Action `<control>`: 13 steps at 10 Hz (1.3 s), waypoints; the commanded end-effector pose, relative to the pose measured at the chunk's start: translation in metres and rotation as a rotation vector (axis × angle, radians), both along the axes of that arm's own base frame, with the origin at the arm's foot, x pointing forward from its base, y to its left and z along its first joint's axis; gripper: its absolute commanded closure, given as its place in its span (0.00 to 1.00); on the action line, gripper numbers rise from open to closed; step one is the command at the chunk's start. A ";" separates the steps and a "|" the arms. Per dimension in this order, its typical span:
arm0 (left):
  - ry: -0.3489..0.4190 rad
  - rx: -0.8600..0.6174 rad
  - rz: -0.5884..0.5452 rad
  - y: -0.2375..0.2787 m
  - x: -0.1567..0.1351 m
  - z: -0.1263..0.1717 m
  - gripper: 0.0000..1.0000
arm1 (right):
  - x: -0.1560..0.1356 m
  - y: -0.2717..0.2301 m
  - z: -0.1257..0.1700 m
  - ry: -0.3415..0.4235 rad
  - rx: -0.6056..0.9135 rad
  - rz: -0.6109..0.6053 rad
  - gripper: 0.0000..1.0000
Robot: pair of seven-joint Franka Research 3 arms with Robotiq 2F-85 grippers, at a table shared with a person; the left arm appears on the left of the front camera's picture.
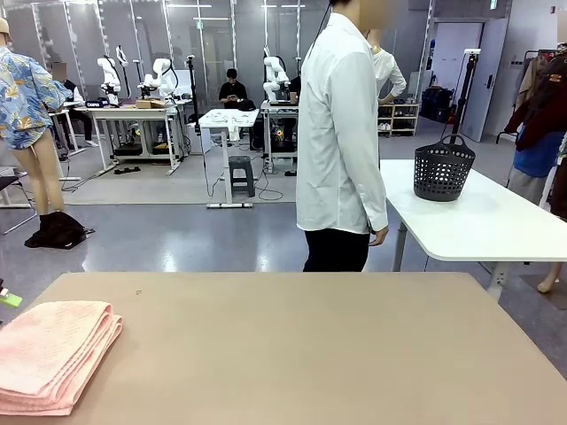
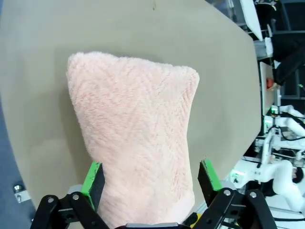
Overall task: Fold the towel.
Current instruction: Pick up the 100 cm Hotel Towel and place it on the left side of the table.
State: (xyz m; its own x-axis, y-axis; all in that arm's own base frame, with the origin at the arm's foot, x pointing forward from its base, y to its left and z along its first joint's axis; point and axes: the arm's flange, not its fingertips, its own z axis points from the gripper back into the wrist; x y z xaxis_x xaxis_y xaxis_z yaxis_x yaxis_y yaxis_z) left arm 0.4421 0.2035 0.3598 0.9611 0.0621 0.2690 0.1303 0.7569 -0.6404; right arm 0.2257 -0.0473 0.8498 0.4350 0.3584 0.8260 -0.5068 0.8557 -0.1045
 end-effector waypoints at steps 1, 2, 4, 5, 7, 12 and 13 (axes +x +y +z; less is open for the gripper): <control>0.004 0.031 0.021 -0.007 -0.008 0.019 0.00 | 0.001 0.000 0.001 0.001 -0.001 -0.011 0.00; 0.015 0.000 -0.011 -0.014 -0.011 0.025 0.00 | 0.001 0.000 0.001 0.001 -0.001 -0.011 0.00; -0.008 0.017 0.006 0.001 -0.002 0.013 0.00 | 0.001 0.000 0.001 0.001 -0.001 -0.011 0.00; -0.008 0.017 0.006 0.001 -0.002 0.013 0.00 | 0.001 0.000 0.001 0.001 -0.001 -0.011 0.00; -0.008 0.017 0.006 0.001 -0.002 0.013 0.00 | 0.001 0.000 0.001 0.001 -0.001 -0.011 0.00; -0.008 0.017 0.006 0.001 -0.002 0.013 0.00 | 0.001 0.000 0.001 0.001 -0.001 -0.011 0.00; -0.008 0.017 0.006 0.001 -0.002 0.013 0.00 | 0.001 0.000 0.001 0.001 -0.001 -0.011 0.00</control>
